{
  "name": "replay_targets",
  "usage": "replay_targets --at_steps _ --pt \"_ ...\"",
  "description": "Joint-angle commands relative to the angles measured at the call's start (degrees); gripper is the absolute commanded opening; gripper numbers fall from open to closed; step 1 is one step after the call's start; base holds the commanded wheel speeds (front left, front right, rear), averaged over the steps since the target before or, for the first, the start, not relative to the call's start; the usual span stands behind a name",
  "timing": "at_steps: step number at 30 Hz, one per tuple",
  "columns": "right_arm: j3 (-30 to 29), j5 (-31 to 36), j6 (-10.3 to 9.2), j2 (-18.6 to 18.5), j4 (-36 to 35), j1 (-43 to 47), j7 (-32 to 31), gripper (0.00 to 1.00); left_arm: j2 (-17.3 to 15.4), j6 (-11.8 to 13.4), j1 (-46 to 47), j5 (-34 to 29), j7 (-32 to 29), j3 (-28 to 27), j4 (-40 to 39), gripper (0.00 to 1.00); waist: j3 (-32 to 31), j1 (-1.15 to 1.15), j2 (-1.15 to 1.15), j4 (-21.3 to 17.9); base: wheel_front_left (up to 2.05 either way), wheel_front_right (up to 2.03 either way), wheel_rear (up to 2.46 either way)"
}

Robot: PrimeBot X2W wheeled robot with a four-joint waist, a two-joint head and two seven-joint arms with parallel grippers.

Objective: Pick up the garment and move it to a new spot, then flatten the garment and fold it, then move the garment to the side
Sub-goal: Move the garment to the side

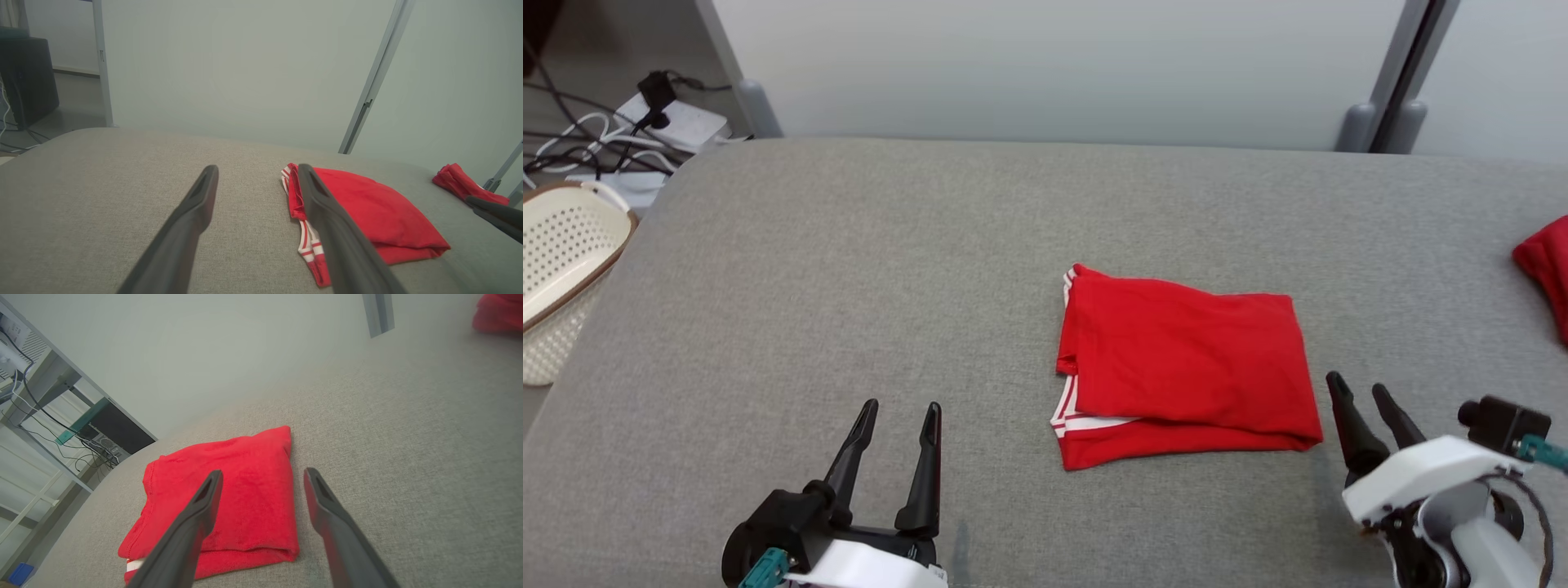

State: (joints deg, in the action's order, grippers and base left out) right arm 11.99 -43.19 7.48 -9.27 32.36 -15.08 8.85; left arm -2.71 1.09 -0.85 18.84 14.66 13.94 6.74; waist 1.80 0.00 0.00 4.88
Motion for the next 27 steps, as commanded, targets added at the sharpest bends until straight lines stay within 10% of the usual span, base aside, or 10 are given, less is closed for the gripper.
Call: replay_targets --at_steps 1,22,23,24,27 --pt "1.38 -0.88 0.01 -1.05 -0.26 -2.72 -0.54 1.00 -0.17 0.31 2.74 0.64 0.34 -1.60 -1.74 1.00 1.22 0.00 0.00 1.17 0.00 0.00 0.00" --pt "7.14 -16.95 0.01 -5.72 15.73 -16.00 -15.60 1.00 -0.17 1.40 7.28 2.28 0.34 0.74 -2.39 1.00 8.19 0.00 0.00 7.47 0.00 0.00 0.00" --pt "7.63 -17.19 0.01 -5.66 15.82 -16.08 -15.59 0.40 -0.17 1.42 7.41 2.33 0.34 0.80 -2.40 1.00 8.23 0.00 0.00 7.61 0.00 0.00 0.00" --pt "8.25 -17.29 0.01 -5.68 15.65 -16.19 -15.43 0.00 -0.17 1.45 7.52 2.37 0.34 0.83 -2.43 1.00 8.25 0.00 0.00 7.73 0.00 0.00 0.00" --pt "9.97 -17.07 0.01 -6.08 15.17 -16.56 -13.60 0.00 -0.17 1.56 7.61 2.42 0.34 0.77 -2.50 1.00 8.17 0.00 0.00 7.80 0.00 0.00 0.00"
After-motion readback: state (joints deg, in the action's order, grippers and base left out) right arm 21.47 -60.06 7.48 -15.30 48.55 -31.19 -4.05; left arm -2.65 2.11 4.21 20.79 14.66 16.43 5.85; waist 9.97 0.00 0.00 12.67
